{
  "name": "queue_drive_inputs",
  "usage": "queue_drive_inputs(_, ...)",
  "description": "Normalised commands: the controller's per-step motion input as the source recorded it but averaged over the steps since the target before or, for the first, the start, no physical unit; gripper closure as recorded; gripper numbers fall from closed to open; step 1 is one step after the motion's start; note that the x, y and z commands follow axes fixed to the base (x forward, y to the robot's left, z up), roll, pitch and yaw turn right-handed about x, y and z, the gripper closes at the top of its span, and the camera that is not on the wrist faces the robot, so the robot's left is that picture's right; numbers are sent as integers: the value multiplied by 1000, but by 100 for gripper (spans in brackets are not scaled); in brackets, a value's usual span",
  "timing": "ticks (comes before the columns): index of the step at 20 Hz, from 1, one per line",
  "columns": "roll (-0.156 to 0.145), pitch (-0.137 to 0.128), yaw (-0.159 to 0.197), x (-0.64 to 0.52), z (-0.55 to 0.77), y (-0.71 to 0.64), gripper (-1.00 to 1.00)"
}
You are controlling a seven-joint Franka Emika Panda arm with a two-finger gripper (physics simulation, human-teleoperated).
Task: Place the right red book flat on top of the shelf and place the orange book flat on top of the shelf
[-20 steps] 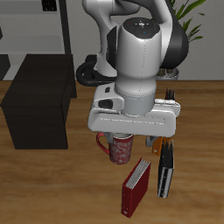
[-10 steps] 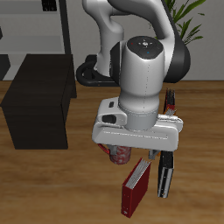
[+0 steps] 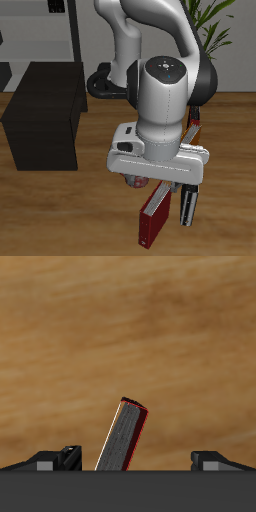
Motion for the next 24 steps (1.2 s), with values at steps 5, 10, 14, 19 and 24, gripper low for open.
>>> queue_drive_inputs(5, -5, 41, -25, 81, -343, -19, -100)
queue_drive_inputs(10, 14, 58, -10, 50, -418, 10, -100)
queue_drive_inputs(14, 19, 38, -8, -22, -236, 44, -100)
queue_drive_inputs(19, 8, 40, -28, -62, -196, -71, 100)
queue_drive_inputs(24, -4, -9, -25, -92, 145, -107, 100)
